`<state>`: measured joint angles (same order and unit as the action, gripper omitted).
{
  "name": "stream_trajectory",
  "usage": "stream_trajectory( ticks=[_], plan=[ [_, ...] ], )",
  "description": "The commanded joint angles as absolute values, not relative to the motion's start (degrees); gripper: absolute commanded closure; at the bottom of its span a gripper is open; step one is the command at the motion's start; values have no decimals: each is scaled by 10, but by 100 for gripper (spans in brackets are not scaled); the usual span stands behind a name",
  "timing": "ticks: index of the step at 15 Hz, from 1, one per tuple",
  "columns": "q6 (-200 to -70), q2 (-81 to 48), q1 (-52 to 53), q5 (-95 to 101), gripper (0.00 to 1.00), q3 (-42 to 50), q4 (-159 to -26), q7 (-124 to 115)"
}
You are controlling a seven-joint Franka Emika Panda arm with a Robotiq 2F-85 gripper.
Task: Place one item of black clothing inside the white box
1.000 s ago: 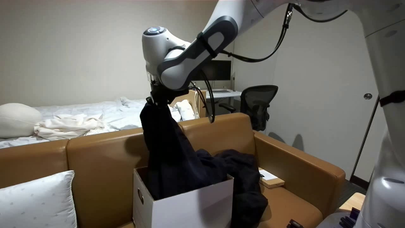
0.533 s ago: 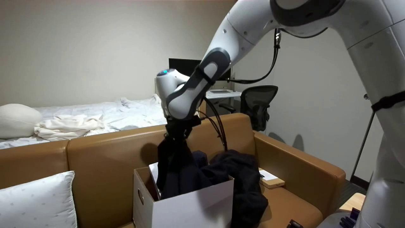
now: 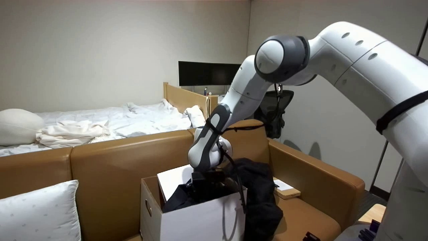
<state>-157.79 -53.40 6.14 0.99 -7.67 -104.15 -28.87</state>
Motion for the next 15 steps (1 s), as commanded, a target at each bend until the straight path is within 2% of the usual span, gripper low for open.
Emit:
stream_trajectory(
  ticks=[1,3,7,12,15],
  plan=[
    [-1626,-565,23,-66,70,-128,-1003,-178],
    [-1636,-537,25,-62,59,-136,-1005,-128],
    [-1550,-431,79,-24,33,-99,-1022,-95],
    [-1349,-302,130,33,1,-54,-1043,-93],
    [-1215,-219,142,91,0,-37,-1055,-95]
  ],
)
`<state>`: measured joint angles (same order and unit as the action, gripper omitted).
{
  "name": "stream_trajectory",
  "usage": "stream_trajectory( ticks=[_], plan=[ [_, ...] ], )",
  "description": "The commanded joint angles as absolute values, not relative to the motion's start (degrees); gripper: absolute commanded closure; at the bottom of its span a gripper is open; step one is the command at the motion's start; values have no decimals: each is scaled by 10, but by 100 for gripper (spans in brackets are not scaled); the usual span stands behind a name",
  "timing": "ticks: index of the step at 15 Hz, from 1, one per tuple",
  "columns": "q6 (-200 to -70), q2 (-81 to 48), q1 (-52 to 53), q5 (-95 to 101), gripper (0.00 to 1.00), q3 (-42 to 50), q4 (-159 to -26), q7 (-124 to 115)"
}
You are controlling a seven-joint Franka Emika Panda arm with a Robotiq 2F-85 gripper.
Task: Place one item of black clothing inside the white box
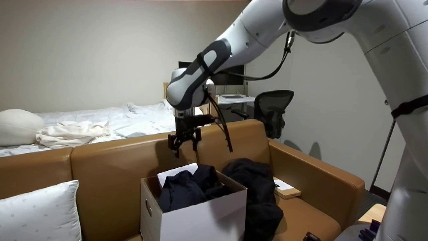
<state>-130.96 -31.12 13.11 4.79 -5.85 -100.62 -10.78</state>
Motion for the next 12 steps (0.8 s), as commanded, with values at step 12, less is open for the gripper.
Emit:
stream_trajectory(
  ticks=[12],
  plan=[
    [-1122,-167,103,199,0,-25,-1042,-51]
  ],
)
